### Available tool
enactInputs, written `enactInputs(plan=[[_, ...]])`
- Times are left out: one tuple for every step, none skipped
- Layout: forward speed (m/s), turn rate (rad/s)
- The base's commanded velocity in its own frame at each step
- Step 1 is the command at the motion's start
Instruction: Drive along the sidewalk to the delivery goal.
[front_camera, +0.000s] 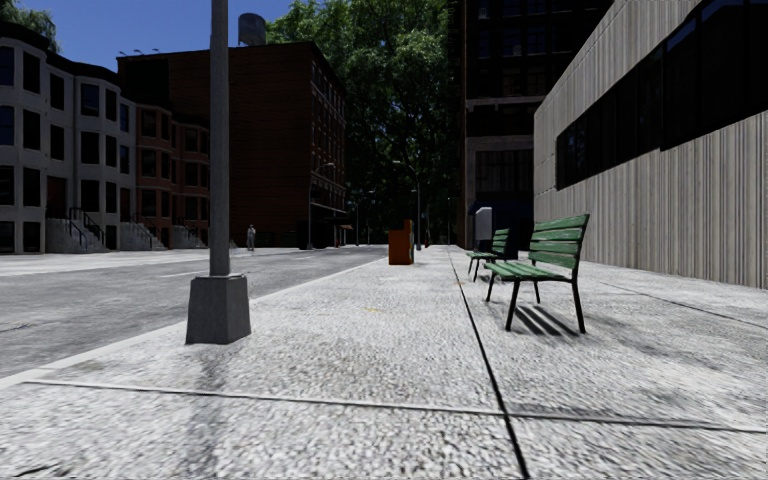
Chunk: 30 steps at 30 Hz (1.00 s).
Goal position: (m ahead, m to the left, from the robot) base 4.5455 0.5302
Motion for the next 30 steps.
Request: enactInputs(plan=[[2.00, 0.00], [2.00, 0.00], [2.00, 0.00], [2.00, 0.00], [2.00, 0.00], [2.00, 0.00], [2.00, 0.00], [2.00, 0.00], [2.00, 0.00], [2.00, 0.00], [2.00, 0.00], [2.00, 0.04], [2.00, 0.06], [1.91, 0.06], [1.76, 0.06], [1.66, 0.06], [1.66, 0.06], [1.60, 0.09], [1.58, 0.12], [1.57, 0.15], [1.57, 0.17], [1.57, 0.18], [1.57, 0.18], [1.56, 0.18], [1.55, 0.20], [1.54, 0.24], [1.54, 0.25], [1.54, 0.25], [1.53, 0.26], [1.51, 0.26]])
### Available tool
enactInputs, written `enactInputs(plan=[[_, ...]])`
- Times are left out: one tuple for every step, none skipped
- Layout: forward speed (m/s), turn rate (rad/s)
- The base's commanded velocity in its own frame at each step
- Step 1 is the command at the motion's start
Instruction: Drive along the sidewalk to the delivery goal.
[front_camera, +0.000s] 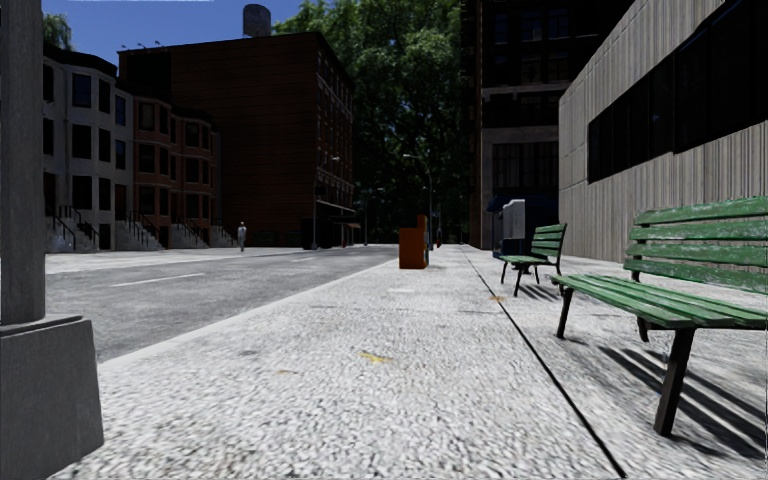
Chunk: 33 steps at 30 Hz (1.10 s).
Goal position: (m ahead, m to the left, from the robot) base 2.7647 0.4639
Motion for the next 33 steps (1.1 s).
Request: enactInputs(plan=[[1.49, 0.26], [1.43, 0.26], [1.38, 0.27], [1.36, 0.31], [1.36, 0.31], [1.36, 0.34], [1.35, 0.35], [1.35, 0.35], [1.35, 0.35], [1.35, 0.35], [1.35, 0.35], [1.35, 0.35], [1.35, 0.35], [1.35, 0.35], [1.35, 0.35], [1.35, 0.35], [1.35, 0.35], [1.35, 0.35], [1.34, 0.35], [1.30, 0.35], [1.28, 0.35], [1.27, 0.35], [1.26, 0.35], [1.26, 0.35], [1.26, 0.36], [1.24, 0.37], [1.22, 0.38], [1.21, 0.39], [1.18, 0.41], [1.18, 0.41], [1.16, 0.42], [1.16, 0.44], [1.15, 0.45]])
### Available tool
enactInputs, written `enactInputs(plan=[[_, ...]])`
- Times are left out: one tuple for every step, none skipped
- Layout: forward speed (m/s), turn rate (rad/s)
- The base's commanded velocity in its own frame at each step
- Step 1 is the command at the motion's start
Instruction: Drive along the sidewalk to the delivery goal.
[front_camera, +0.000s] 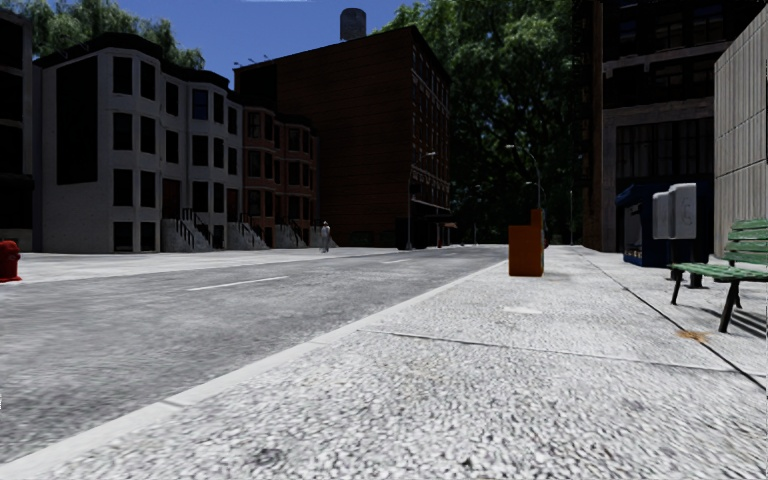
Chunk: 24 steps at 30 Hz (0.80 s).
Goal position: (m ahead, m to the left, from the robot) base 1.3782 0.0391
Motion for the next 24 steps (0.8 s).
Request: enactInputs(plan=[[1.15, 0.45], [1.15, 0.45], [1.14, 0.45], [1.14, 0.45], [1.14, 0.45], [1.14, 0.45], [1.14, 0.45], [1.13, 0.45], [1.13, 0.45], [1.11, 0.45], [1.09, 0.45], [1.08, 0.45], [1.08, 0.45], [1.08, 0.45], [1.08, 0.45], [1.08, 0.45], [1.08, 0.44], [1.08, 0.41], [1.08, 0.40], [1.08, 0.40], [1.08, 0.36], [1.08, 0.36], [1.08, 0.32], [1.08, 0.16]])
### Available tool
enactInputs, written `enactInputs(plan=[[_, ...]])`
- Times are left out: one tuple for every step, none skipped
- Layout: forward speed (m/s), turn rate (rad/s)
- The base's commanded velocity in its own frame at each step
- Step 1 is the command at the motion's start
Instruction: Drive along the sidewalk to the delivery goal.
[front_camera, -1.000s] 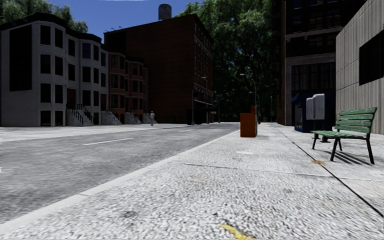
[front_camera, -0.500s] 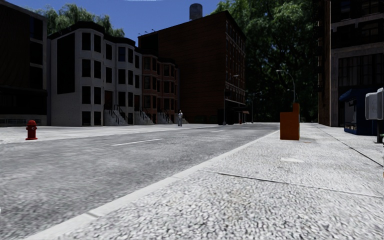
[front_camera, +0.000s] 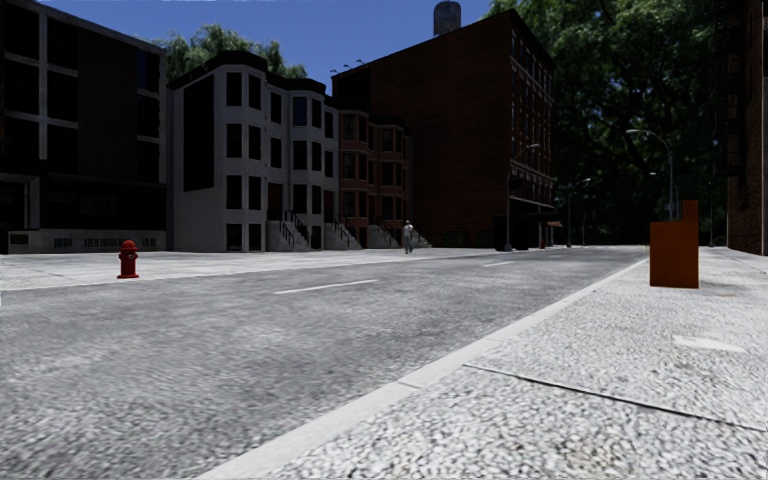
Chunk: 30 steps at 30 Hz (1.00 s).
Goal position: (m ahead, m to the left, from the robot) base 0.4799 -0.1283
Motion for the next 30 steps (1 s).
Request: enactInputs(plan=[[1.08, 0.00], [1.08, 0.00], [1.08, 0.00], [1.08, 0.00], [1.08, 0.00], [1.08, 0.00], [1.08, 0.00], [1.07, 0.00], [1.07, 0.00], [1.07, 0.00], [1.07, 0.00], [1.06, 0.00], [1.06, 0.00], [1.05, 0.00], [1.04, 0.00], [1.04, 0.00], [1.03, 0.00], [1.00, 0.00], [0.70, 0.00], [0.00, 0.00], [0.00, 0.00], [0.00, 0.00], [0.00, 0.00], [0.00, 0.00], [0.00, 0.00], [0.00, 0.00], [0.00, 0.00], [0.00, 0.00], [0.00, 0.00], [0.00, 0.00]])
